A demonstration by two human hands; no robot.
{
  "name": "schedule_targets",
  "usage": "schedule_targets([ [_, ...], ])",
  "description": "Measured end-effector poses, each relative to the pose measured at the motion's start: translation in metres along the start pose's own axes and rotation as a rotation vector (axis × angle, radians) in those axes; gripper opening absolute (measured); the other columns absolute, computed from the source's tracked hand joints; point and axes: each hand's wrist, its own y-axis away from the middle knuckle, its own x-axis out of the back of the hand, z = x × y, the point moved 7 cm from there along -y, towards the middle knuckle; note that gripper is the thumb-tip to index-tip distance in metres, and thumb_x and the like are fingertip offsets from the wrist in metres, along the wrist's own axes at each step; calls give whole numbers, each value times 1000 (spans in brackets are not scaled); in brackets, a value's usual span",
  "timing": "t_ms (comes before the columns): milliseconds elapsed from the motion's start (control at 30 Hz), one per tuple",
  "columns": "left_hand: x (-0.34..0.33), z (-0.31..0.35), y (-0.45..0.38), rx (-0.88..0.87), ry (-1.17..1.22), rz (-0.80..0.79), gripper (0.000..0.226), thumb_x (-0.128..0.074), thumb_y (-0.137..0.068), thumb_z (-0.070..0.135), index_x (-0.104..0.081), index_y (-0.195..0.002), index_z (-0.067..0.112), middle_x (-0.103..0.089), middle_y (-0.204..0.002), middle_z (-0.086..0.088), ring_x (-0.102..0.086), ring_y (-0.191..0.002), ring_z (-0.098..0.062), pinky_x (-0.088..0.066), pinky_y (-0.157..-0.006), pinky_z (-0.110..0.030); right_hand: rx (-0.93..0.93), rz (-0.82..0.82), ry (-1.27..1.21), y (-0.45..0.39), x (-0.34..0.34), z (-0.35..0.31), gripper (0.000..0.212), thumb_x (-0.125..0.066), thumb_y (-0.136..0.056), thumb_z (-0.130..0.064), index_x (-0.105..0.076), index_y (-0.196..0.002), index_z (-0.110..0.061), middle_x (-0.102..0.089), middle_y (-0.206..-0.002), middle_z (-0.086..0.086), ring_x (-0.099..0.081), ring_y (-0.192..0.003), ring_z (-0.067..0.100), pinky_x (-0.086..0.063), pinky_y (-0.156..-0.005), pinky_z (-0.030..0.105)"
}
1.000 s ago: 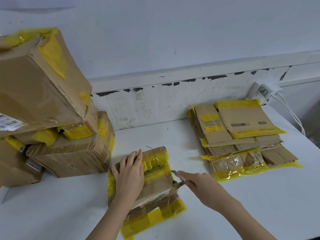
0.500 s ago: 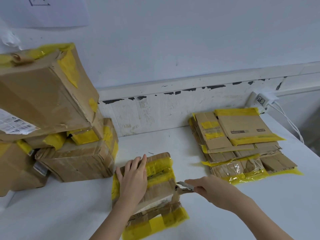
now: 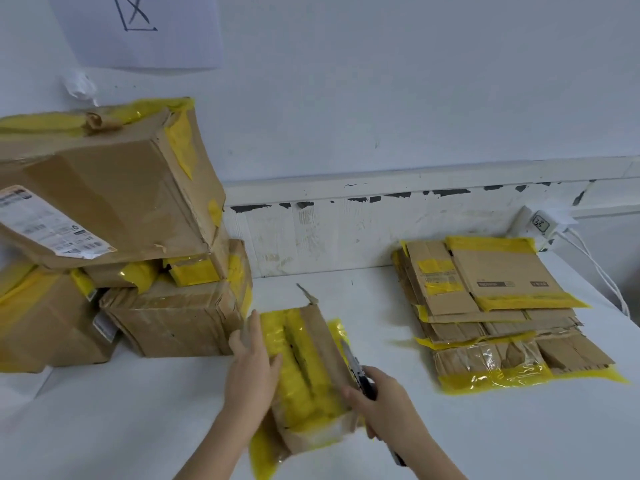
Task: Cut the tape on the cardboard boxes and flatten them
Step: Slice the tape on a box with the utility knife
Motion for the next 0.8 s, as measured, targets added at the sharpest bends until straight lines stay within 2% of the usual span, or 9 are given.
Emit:
schedule_targets([
  [100,-8,1,16,-42,-124,62,69,-33,-101,30,18,-147,25,15,-156,-7,-64,-87,-12,-45,-58,-18,15,43,58,-15,-4,-5,15,-65,-85,-21,-52,-91,-23,-54,-71,-3,-50,-48,8,-40,-47,22],
  [233,-22,9,36,-67,-249,-42,55,-22,-102,32,4,-150,20,15,-157,-7,-55,-116,-12,-48,-77,-19,47,82,-12,-31,-1,-1,11,-67,-85,-14,-56,-88,-15,-55,-67,1,-48,-43,12,-39,-46,24],
  [333,-28,15,53,-65,-385,-174,61,-21,-100,44,2,-150,18,12,-156,-18,-63,-104,-17,-48,-71,-23,81,20,-46,-50,2,-3,15,-66,-86,-12,-58,-92,-23,-60,-73,1,-47,-48,3,-38,-50,17],
  [433,-18,23,60,-140,-491,-174,62,-21,-98,51,-8,-150,21,-26,-151,-15,-62,-103,-21,-47,-72,-29,189,-139,95,-72,11,-18,18,-64,-88,-9,-59,-102,-20,-57,-70,-5,-46,-42,-5,-34,-43,9],
  [567,28,41,47,-396,-304,213,30,-51,-87,33,-63,-113,24,-67,-91,8,-66,-75,-12,-51,-57,-25,289,-318,308,-97,21,-39,23,-60,-90,-10,-56,-111,-21,-61,-84,-12,-51,-45,-7,-36,-41,11],
  [633,28,50,37,-512,-228,227,38,-55,-84,32,-65,-118,18,-66,-114,3,-65,-99,-15,-55,-78,-28,304,-348,340,-106,18,-46,24,-59,-91,-9,-57,-113,-18,-62,-86,-13,-52,-49,-8,-39,-42,12],
  [700,1,44,20,-435,-243,-4,53,-35,-98,42,-30,-146,20,-24,-154,6,-26,-140,-14,-23,-114,-35,300,-309,321,-111,14,-50,22,-59,-91,-12,-58,-112,-15,-62,-80,-6,-50,-49,-1,-38,-43,14],
  [733,-11,39,15,-387,-279,-70,56,-25,-99,47,-15,-150,25,-8,-157,11,-9,-144,-11,-8,-117,-35,294,-261,298,-111,14,-50,19,-59,-92,-15,-58,-111,-13,-62,-79,0,-46,-50,3,-37,-43,16],
  [800,-23,35,16,-387,-300,-45,56,-23,-97,50,-29,-147,26,-22,-154,9,-23,-141,-14,-19,-115,-39,243,-138,163,-109,20,-45,19,-53,-96,-21,-55,-111,-10,-59,-81,4,-42,-51,10,-34,-43,19],
])
